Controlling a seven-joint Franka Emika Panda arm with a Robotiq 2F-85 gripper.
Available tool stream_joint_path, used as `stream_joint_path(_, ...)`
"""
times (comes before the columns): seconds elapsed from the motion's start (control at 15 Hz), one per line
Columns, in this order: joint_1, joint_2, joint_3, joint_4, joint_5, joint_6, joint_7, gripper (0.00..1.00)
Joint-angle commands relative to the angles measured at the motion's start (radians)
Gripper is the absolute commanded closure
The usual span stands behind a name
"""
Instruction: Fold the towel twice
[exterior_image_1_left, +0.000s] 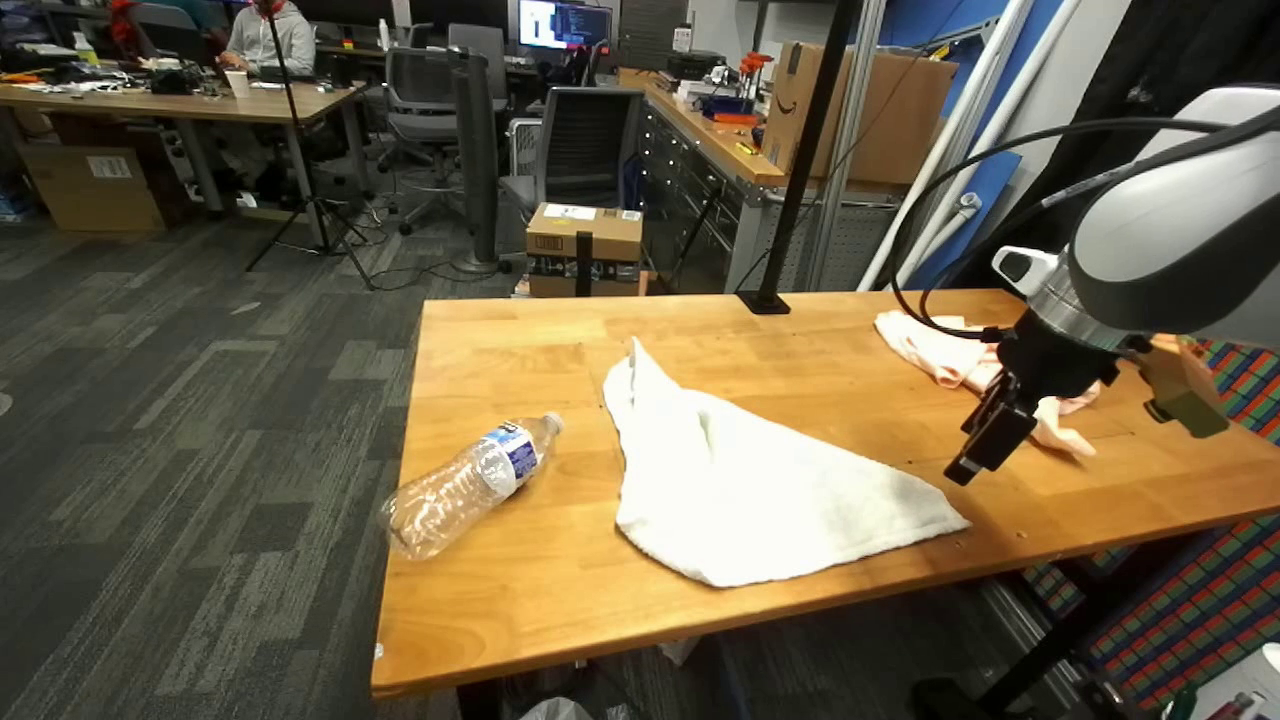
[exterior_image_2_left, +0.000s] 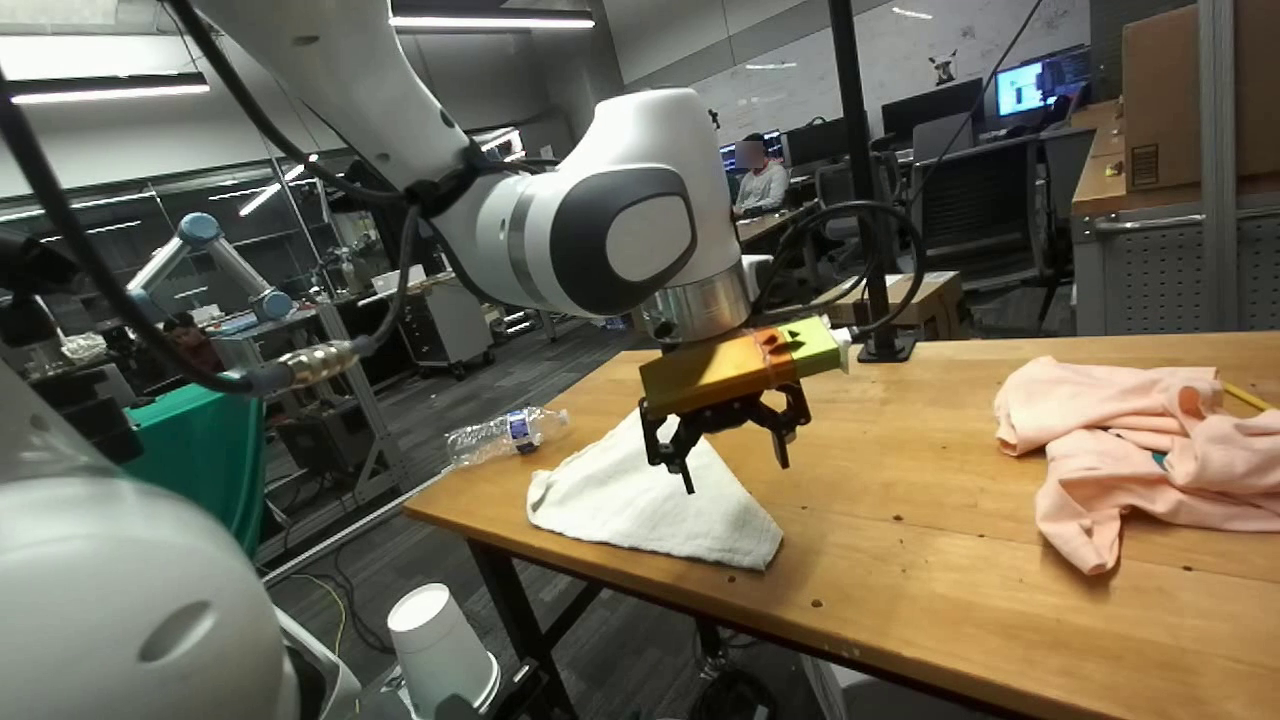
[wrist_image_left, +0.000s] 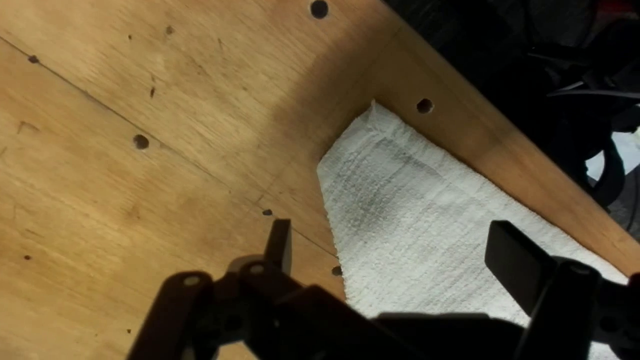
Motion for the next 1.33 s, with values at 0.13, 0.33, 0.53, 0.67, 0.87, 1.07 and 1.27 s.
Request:
stream_joint_path(0.13, 0.001, -0.008, 0.001, 0.000, 0.061, -0.062, -0.034, 0.00)
stream_joint_path(0.33, -0.002, 0.004, 0.010, 0.000, 0.061, -0.091, -0.027, 0.00)
stream_joint_path(0.53, 0.001, 0.030, 0.025, 0.000, 0.056, -0.107, -0.021, 0.00)
stream_joint_path(0.67, -0.002, 0.048, 0.040, 0.000, 0.047, -0.111, -0.014, 0.00)
stream_joint_path(0.87, -0.002, 0.080, 0.063, 0.000, 0.047, -0.109, -0.014, 0.00)
stream_joint_path(1.07, 0.008, 0.116, 0.087, 0.000, 0.073, -0.077, -0.047, 0.00)
stream_joint_path(1.27, 0.007, 0.143, 0.110, 0.000, 0.094, -0.039, -0.087, 0.00)
